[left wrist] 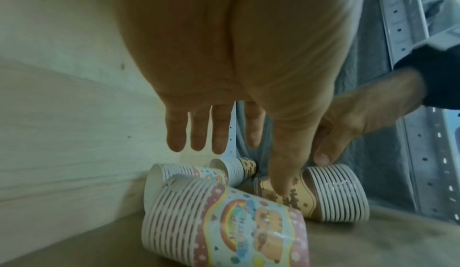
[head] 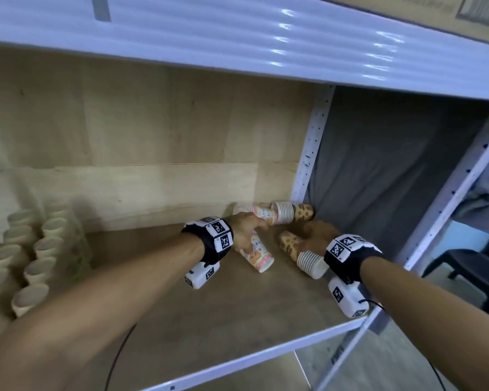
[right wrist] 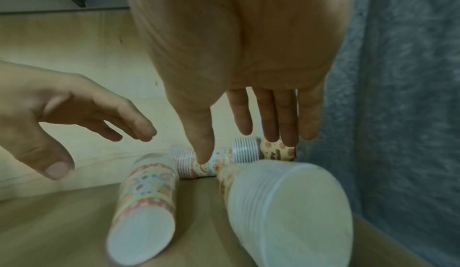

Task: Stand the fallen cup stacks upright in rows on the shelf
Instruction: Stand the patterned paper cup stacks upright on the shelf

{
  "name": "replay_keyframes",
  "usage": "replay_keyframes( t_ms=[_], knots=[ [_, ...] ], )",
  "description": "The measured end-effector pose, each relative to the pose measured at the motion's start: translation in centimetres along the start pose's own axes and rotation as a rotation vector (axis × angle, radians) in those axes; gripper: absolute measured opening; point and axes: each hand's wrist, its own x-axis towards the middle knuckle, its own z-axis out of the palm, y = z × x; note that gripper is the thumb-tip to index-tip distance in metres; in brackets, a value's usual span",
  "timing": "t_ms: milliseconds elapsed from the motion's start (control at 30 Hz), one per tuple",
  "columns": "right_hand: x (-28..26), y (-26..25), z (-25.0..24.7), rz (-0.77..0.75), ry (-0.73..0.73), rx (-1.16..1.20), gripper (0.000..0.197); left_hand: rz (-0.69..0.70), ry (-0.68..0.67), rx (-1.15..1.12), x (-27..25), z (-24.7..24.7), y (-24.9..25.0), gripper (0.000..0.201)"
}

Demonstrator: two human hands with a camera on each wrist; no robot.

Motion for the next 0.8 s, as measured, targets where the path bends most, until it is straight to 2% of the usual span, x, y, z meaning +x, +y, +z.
replay_keyframes(
  t_ms=[67, 100, 200, 267, 500, 800],
  knots=[
    [0.6, 1.0, 1.0, 0.001, 0.012, 0.043, 0.106, 0.011, -0.021, 0.038, 0.8, 0.5, 0.2, 0.074],
    [0.9, 1.3, 1.3, 0.002, 0.005, 0.061, 0.108, 0.020, -0.024, 0.062, 1.2, 0.7, 0.3, 0.075],
    [1.5, 1.5, 1.7, 0.035, -0.042, 0.078, 0.090, 0.034, -0.032, 0.125, 2.1, 1.3, 0.4, 0.074],
    [2.1, 1.7, 2.2, 0.057, -0.048, 0.080, 0.088, 0.037, -0.037, 0.155, 2.6, 1.7, 0.2, 0.074],
    [3.6, 2.5, 3.4, 0.092, -0.068, 0.069, 0.093, 0.027, -0.067, 0.203, 4.0, 3.7, -0.4, 0.073],
    [3.9, 2.8, 3.9, 0.086, -0.104, 0.093, 0.105, 0.068, -0.083, 0.419, 4.8, 3.9, -0.4, 0.079]
  ],
)
